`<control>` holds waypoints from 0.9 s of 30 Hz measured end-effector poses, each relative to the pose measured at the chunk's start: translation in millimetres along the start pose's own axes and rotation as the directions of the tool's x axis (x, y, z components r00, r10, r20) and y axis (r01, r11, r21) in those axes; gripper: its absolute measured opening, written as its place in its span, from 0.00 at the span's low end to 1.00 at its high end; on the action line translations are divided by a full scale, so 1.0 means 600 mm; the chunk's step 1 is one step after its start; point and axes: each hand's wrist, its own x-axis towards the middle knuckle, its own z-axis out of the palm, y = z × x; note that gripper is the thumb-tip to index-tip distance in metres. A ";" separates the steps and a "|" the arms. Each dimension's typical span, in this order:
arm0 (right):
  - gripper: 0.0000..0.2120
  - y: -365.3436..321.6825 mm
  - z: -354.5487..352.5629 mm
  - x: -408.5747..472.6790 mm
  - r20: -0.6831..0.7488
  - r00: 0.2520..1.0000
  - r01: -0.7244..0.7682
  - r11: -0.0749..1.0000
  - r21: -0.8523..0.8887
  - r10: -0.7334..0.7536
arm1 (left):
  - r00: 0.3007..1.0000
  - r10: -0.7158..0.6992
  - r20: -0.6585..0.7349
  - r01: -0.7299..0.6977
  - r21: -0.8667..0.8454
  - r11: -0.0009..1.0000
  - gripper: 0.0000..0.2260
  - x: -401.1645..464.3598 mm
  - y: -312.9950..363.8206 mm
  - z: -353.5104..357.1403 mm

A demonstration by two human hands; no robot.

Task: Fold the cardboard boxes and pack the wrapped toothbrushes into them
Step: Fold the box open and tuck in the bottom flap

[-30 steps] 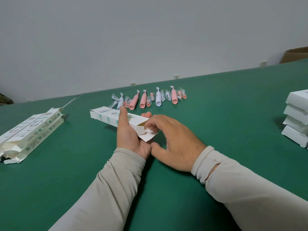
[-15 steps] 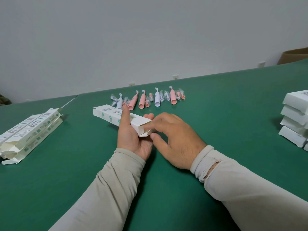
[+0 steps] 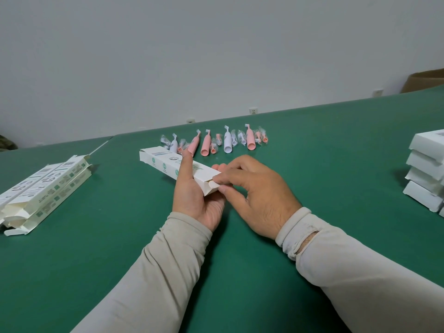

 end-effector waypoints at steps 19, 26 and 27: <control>0.11 0.010 -0.022 0.005 -0.084 0.995 -0.072 0.988 -0.136 0.061 | 0.972 -0.178 0.154 0.162 0.110 0.981 0.25 -0.012 -0.007 0.008; 0.10 0.042 -0.017 0.009 -0.125 0.933 -0.304 0.925 0.226 0.338 | 0.998 0.064 -0.002 -0.051 0.579 0.814 0.29 -0.015 0.015 0.002; 0.09 0.049 -0.019 0.011 -0.166 0.904 -0.340 0.898 0.279 0.394 | 0.981 0.195 -0.008 -0.122 0.756 0.643 0.32 -0.016 0.023 -0.005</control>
